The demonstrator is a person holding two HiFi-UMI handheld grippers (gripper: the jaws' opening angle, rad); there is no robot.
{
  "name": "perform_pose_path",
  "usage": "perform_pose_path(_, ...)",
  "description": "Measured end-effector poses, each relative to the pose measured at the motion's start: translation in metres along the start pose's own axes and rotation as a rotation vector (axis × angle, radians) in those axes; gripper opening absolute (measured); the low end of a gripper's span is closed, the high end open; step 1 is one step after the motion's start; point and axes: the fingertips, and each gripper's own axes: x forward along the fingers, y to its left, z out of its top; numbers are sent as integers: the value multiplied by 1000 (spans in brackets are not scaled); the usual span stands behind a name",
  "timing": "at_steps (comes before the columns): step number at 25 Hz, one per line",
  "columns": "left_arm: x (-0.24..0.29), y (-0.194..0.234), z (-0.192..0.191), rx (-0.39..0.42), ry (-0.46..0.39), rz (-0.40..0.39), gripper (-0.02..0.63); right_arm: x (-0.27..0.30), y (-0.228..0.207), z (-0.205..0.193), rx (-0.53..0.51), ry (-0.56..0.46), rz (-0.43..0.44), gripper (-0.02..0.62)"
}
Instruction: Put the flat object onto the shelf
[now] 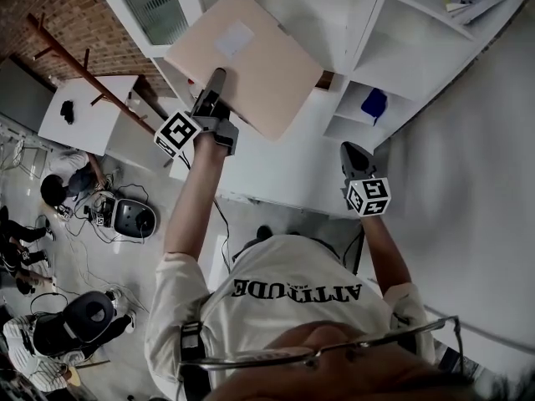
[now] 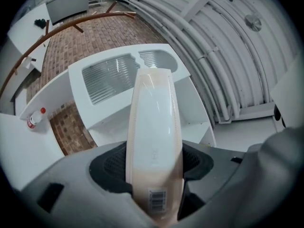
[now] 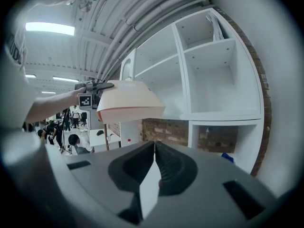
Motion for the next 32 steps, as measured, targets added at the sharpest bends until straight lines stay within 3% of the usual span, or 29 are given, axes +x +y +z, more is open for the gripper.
perform_pose_path(13,40,40,-21,-247,-121,78,285,7,-3,1,-10,-2,-2,29)
perform_pose_path(24,60,67,-46,-389,-166,146,285,5,-9,3,-11,-5,-29,29)
perform_pose_path(32,75,81,-64,-421,-187,201,287,8,-12,13,-15,-24,-40,29)
